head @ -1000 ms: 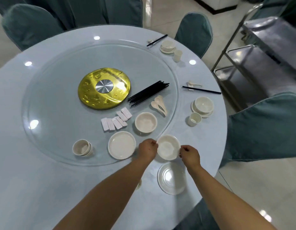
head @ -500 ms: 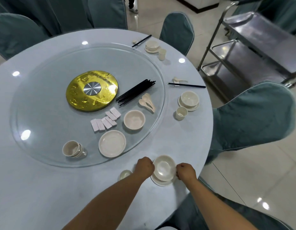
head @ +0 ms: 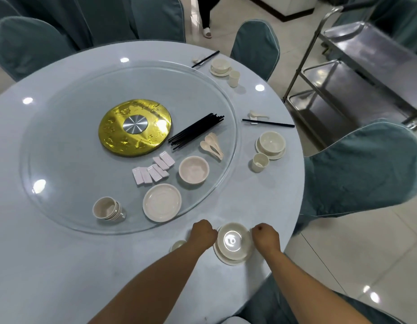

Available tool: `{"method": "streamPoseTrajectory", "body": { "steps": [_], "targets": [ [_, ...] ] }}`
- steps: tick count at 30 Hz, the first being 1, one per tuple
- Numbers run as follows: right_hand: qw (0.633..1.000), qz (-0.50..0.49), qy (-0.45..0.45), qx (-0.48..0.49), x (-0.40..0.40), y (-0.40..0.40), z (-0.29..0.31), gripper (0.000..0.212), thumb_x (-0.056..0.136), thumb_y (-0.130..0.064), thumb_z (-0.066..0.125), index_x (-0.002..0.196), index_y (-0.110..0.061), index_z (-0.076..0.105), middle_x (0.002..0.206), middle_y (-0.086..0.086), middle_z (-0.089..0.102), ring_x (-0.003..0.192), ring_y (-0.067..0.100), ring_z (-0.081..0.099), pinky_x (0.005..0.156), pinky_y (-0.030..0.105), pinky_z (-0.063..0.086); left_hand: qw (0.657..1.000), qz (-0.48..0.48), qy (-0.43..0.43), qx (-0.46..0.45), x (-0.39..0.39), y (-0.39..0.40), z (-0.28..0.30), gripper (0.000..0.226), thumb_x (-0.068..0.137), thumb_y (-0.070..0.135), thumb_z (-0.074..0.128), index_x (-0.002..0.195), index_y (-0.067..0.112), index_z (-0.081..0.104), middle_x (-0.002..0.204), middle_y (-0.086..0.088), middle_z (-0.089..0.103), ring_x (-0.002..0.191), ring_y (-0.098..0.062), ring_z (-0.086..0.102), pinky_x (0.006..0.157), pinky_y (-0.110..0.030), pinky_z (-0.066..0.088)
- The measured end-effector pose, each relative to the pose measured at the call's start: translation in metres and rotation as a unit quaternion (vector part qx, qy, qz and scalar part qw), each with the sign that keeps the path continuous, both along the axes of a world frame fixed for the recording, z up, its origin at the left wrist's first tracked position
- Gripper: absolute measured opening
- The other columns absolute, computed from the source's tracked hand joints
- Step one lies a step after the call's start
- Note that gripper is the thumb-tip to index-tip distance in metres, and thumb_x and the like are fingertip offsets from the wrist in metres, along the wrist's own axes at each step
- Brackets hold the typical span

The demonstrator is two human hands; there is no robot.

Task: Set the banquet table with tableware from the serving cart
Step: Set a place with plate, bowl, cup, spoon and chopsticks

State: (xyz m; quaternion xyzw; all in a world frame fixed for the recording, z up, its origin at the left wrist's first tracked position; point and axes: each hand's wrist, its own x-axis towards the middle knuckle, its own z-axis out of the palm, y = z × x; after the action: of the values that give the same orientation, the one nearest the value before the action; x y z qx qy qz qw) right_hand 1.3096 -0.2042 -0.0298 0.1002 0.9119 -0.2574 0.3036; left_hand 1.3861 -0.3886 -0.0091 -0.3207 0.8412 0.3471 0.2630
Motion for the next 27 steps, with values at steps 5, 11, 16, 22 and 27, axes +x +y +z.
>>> {"method": "streamPoseTrajectory", "body": {
  "steps": [5, 11, 16, 22, 27],
  "targets": [
    [0.997, 0.048, 0.058, -0.020, -0.028, -0.039, 0.014, 0.025, 0.093, -0.013, 0.044, 0.069, -0.009, 0.050, 0.067, 0.001, 0.052, 0.070, 0.021, 0.049, 0.057, 0.031, 0.034, 0.998, 0.043, 0.037, -0.011, -0.013, -0.043, 0.012, 0.024, 0.089, 0.018, 0.056, 0.067, 0.010, 0.051, 0.076, -0.006, 0.056, 0.088, -0.026, 0.060, 0.066, -0.024, 0.039],
    [0.990, 0.098, 0.089, -0.051, -0.058, -0.103, 0.024, 0.028, 0.092, -0.012, 0.044, 0.065, -0.011, 0.049, 0.065, -0.001, 0.052, 0.068, 0.021, 0.049, 0.053, 0.026, 0.032, 0.987, 0.126, 0.094, -0.044, -0.029, -0.117, 0.021, 0.025, 0.092, 0.019, 0.055, 0.096, 0.001, 0.072, 0.104, -0.016, 0.071, 0.105, -0.033, 0.063, 0.091, -0.033, 0.047],
    [0.984, 0.116, 0.112, -0.081, -0.073, -0.156, 0.027, 0.029, 0.089, -0.013, 0.045, 0.061, -0.013, 0.043, 0.061, -0.001, 0.049, 0.058, 0.013, 0.044, 0.050, 0.023, 0.034, 0.962, 0.221, 0.139, -0.080, -0.032, -0.184, 0.021, 0.023, 0.092, 0.019, 0.055, 0.099, 0.005, 0.072, 0.108, -0.018, 0.070, 0.106, -0.035, 0.062, 0.085, -0.031, 0.046],
    [0.978, 0.128, 0.126, -0.106, -0.081, -0.197, 0.011, 0.023, 0.095, -0.018, 0.046, 0.096, -0.014, 0.069, 0.086, -0.005, 0.061, 0.079, 0.014, 0.052, 0.067, 0.023, 0.036, 0.937, 0.280, 0.166, -0.123, -0.029, -0.254, 0.004, 0.027, 0.088, 0.009, 0.058, 0.111, 0.004, 0.070, 0.115, -0.017, 0.069, 0.113, -0.033, 0.061, 0.096, -0.030, 0.042],
    [0.978, 0.119, 0.131, -0.112, -0.082, -0.205, -0.001, 0.027, 0.096, -0.017, 0.047, 0.109, -0.013, 0.069, 0.106, 0.000, 0.068, 0.094, 0.017, 0.057, 0.080, 0.022, 0.038, 0.968, 0.190, 0.082, -0.140, -0.032, -0.295, -0.022, 0.051, 0.088, 0.016, 0.058, 0.139, 0.017, 0.052, 0.128, -0.021, 0.055, 0.121, -0.036, 0.054, 0.104, -0.042, 0.044]
  ]
}}
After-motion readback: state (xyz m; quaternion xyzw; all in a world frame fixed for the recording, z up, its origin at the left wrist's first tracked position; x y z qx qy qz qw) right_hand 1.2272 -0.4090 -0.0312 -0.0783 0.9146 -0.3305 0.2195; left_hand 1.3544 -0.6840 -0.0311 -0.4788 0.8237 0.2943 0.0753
